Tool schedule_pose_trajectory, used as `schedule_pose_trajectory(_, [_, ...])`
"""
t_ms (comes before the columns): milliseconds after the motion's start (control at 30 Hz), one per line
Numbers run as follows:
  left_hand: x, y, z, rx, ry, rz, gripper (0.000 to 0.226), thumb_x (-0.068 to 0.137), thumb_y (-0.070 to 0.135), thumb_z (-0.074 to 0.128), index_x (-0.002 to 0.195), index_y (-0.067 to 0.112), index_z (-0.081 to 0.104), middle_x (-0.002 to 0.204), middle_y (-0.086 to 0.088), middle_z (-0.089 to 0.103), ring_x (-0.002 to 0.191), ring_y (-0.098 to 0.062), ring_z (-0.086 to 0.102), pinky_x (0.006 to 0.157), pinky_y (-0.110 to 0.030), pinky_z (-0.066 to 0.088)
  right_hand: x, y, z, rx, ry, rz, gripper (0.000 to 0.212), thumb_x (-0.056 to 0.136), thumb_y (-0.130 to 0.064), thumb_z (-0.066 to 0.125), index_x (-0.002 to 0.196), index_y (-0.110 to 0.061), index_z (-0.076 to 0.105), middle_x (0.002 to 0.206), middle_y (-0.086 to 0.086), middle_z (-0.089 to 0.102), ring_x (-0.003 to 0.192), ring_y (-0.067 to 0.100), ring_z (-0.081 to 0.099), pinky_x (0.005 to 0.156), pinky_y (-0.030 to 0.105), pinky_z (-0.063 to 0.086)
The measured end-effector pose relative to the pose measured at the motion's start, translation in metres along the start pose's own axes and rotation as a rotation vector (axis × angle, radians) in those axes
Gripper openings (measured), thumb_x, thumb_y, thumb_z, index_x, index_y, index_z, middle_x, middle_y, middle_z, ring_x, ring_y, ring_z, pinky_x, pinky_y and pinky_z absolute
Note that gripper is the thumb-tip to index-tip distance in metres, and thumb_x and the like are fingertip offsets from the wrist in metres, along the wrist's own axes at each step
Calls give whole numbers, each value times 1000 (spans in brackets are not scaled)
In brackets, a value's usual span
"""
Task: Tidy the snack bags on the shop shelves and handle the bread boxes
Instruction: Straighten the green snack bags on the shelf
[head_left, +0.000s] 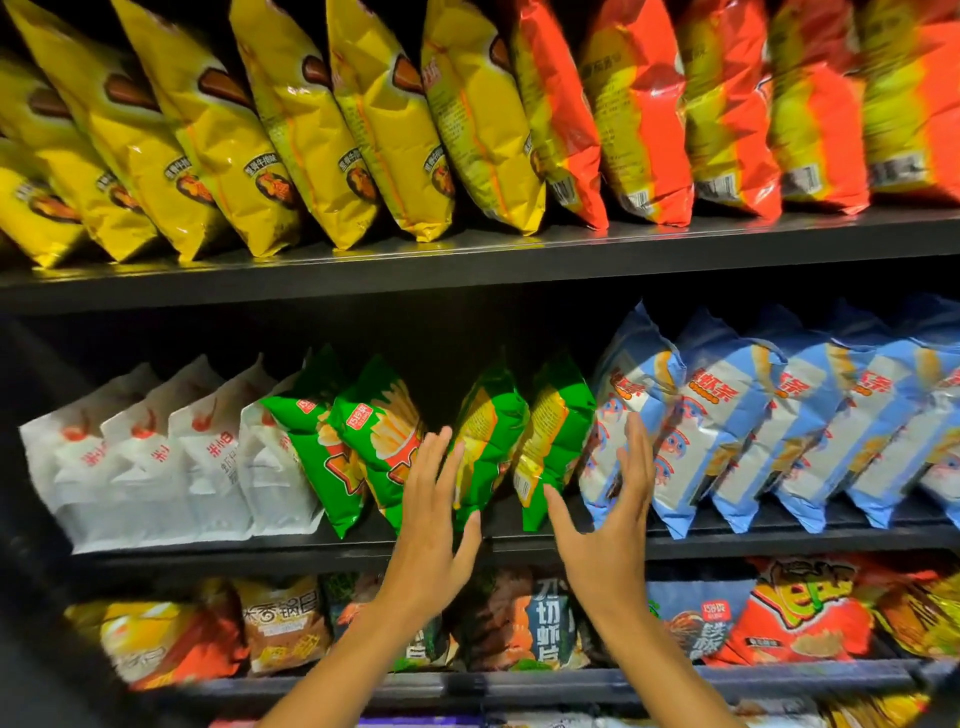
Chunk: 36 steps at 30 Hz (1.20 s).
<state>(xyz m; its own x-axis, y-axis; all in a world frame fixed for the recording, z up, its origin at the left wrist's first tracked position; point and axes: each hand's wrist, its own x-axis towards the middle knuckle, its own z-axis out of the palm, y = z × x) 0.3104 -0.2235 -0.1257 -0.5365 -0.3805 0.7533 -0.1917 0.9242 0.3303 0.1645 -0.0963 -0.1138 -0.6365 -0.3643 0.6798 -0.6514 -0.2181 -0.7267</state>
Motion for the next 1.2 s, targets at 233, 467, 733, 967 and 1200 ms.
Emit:
schedule_pose_trajectory(233, [-29,-41,-92,353,-11,-45,70,94,21,59,158,8,31,168,-10,22,157,-32,17,125,-55,24,-34,-37,36,138,-400,25,89,96,-22,74,154,-58,17,161,-29,29,149,5,34,120,30,33])
schedule_pose_trajectory(467, [-51,-94,-127,588,-291,-16,93,88,23,70,164,12,17,173,-5,4,160,-31,0,125,-56,17,-42,-37,133,26,-444,96,95,93,-30,76,161,-37,10,167,-16,13,153,-6,9,123,14,13])
schedule_pose_trajectory(733, [-72,-126,-129,555,-359,31,82,96,34,57,165,18,15,174,-3,-1,160,-27,-4,126,-49,6,-39,-40,195,-213,-278,264,87,92,-47,74,161,-28,24,162,-8,34,147,16,36,112,40,45])
schedule_pose_trajectory(967, [-78,-139,-133,479,-430,-2,81,100,40,50,165,23,6,173,2,-11,159,-24,-11,125,-48,9,-46,-64,176,-161,-112,312,77,95,-54,66,160,-34,30,158,-9,46,141,18,48,111,43,46])
schedule_pose_trajectory(1200, [-80,-80,-154,-111,-311,-160,74,104,49,50,162,42,5,168,27,-5,155,3,-5,126,-33,13,-85,-105,135,-27,-27,250,75,90,-42,78,155,-39,41,152,-18,50,141,1,44,116,33,42])
